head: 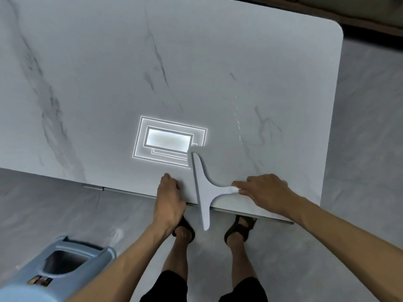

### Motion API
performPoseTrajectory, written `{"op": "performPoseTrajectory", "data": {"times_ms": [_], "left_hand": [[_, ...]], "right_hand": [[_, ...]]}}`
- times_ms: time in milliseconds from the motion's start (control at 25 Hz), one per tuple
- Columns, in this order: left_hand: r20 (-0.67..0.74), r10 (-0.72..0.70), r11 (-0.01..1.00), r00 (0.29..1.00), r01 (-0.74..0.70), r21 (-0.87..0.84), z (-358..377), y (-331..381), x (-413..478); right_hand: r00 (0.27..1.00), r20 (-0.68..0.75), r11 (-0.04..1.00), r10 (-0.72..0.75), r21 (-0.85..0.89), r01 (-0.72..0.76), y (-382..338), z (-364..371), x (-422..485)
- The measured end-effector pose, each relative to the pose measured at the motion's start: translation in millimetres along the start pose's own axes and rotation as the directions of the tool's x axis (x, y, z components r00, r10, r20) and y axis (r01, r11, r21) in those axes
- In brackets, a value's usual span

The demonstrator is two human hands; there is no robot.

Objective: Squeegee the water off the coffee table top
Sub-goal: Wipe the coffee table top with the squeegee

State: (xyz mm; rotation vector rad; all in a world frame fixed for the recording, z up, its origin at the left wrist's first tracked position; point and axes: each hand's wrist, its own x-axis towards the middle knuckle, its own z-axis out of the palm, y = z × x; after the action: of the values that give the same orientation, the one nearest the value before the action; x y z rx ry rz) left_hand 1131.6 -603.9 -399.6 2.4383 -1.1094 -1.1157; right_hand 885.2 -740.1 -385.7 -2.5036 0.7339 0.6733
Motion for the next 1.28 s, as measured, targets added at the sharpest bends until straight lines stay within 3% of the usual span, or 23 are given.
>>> {"op": "performPoseTrajectory", "data": {"times_ms": [120,280,480,560,640,720,840,920,1080,1280], "left_hand": [[0.020,0.038,0.992,0.999,-0.041,0.123,22,21,-4],[-0.055,0.000,0.996,0.998,0.005,0.094,51,58,-6],[0.141,-0.195,0.964,0.971,0.163,0.211,85,90,5],[0.146,-0.233,0.958,0.961,0.201,0.205,84,92,13],[0.129,-0.185,0.973,0.974,0.163,0.160,77,86,9],[-0.003,-0.202,0.979,0.979,0.202,0.018,67,71,3],[-0.273,-0.350,0.931,0.896,0.299,-0.211,43,45,-3],[-0.346,-0.384,0.917,0.856,0.309,-0.252,25,28,-2],[-0.282,-0.411,0.905,0.867,0.350,-0.244,4,7,2],[-0.136,-0.370,0.920,0.919,0.343,-0.187,1,18,14]], "right_hand": [[0.995,0.019,0.995,0.096,0.021,-0.096,60,-4,-39],[0.984,0.004,0.984,0.179,0.014,-0.179,137,-12,-83],[0.982,-0.091,0.983,0.168,-0.060,-0.174,190,-23,-115],[0.990,-0.115,0.993,0.085,-0.075,-0.094,182,-23,-115],[0.997,-0.063,0.995,-0.052,-0.082,0.047,154,-16,-101],[0.982,0.033,0.981,-0.188,-0.042,0.189,115,-4,-74],[0.949,0.109,0.955,-0.295,0.054,0.291,52,2,-19],[0.933,0.102,0.939,-0.345,0.046,0.342,19,-4,25],[0.940,0.045,0.941,-0.337,0.021,0.337,-16,-28,88],[0.986,-0.067,0.985,-0.152,0.075,0.157,19,-62,103]]}}
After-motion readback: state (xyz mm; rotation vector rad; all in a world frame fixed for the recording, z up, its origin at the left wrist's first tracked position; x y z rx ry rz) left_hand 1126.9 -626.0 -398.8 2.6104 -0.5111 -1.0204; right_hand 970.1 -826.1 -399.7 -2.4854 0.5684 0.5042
